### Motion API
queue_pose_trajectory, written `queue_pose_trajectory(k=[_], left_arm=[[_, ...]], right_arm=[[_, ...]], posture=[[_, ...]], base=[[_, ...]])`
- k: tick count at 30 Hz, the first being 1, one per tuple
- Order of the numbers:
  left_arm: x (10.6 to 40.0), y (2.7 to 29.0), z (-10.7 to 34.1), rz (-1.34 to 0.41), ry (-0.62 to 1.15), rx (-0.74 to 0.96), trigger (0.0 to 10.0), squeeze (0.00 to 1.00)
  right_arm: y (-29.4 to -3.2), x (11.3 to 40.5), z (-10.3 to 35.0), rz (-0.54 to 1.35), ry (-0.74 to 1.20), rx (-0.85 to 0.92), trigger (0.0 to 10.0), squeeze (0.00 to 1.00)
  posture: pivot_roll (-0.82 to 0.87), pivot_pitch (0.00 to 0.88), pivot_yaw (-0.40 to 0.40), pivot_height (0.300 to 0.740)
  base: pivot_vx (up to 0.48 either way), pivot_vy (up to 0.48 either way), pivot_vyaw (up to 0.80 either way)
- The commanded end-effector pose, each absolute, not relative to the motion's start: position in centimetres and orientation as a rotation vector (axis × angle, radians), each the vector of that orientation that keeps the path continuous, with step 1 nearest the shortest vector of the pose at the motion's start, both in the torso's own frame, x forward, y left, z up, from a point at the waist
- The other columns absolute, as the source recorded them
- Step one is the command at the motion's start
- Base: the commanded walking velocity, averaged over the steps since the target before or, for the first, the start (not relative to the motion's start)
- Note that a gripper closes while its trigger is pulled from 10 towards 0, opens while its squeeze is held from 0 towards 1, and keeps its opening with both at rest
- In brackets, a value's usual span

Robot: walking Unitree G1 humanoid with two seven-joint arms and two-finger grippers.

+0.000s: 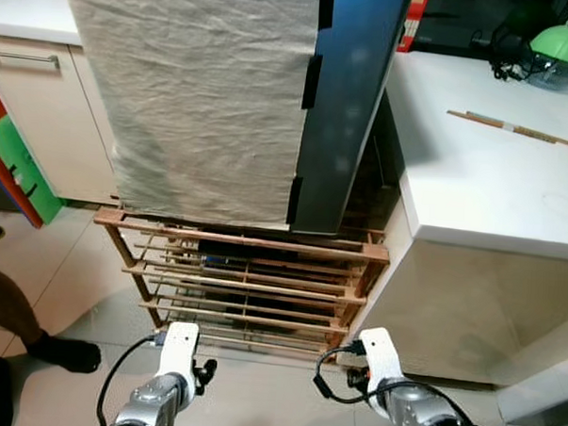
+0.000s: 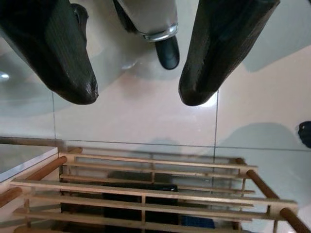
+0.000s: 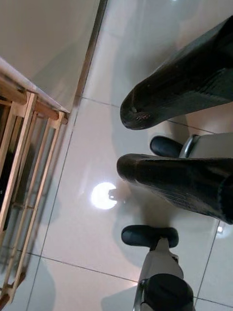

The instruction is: Clothes washing

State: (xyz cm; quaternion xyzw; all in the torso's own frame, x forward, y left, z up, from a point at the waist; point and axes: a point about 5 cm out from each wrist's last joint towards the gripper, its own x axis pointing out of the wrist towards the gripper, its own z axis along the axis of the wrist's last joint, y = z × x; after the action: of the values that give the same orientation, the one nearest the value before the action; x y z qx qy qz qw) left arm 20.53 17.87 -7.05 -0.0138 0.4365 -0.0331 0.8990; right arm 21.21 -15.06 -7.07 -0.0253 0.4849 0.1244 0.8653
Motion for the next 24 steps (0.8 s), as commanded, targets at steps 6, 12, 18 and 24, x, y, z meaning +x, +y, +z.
queue_pose_trajectory(k=[6, 12, 18, 24], left_arm=[[20.8, 17.7, -7.0, -0.069, 0.893, -0.037, 10.0, 0.0], [20.9, 17.7, -7.0, -0.071, 0.892, -0.04, 10.0, 0.0], [20.9, 17.6, -6.9, -0.075, 0.893, -0.037, 10.0, 0.0], [20.8, 17.6, -7.0, -0.065, 0.901, -0.041, 10.0, 0.0]], right_arm=[[-15.0, 21.4, -7.0, 0.256, 1.007, -0.043, 10.0, 0.0], [-15.4, 21.1, -7.2, 0.242, 1.029, -0.058, 10.0, 0.0], [-15.3, 20.7, -7.4, 0.255, 1.058, -0.068, 10.0, 0.0], [-15.1, 20.4, -7.7, 0.274, 1.081, -0.099, 10.0, 0.0]], posture=[[0.05, 0.0, -0.039, 0.74], [0.04, 0.0, -0.036, 0.74], [0.04, 0.0, -0.034, 0.74], [0.04, 0.0, -0.037, 0.74]], base=[[0.253, 0.0, -0.4], [0.254, 0.0, -0.26], [0.126, 0.0, 0.0], [0.0, 0.0, 0.0]])
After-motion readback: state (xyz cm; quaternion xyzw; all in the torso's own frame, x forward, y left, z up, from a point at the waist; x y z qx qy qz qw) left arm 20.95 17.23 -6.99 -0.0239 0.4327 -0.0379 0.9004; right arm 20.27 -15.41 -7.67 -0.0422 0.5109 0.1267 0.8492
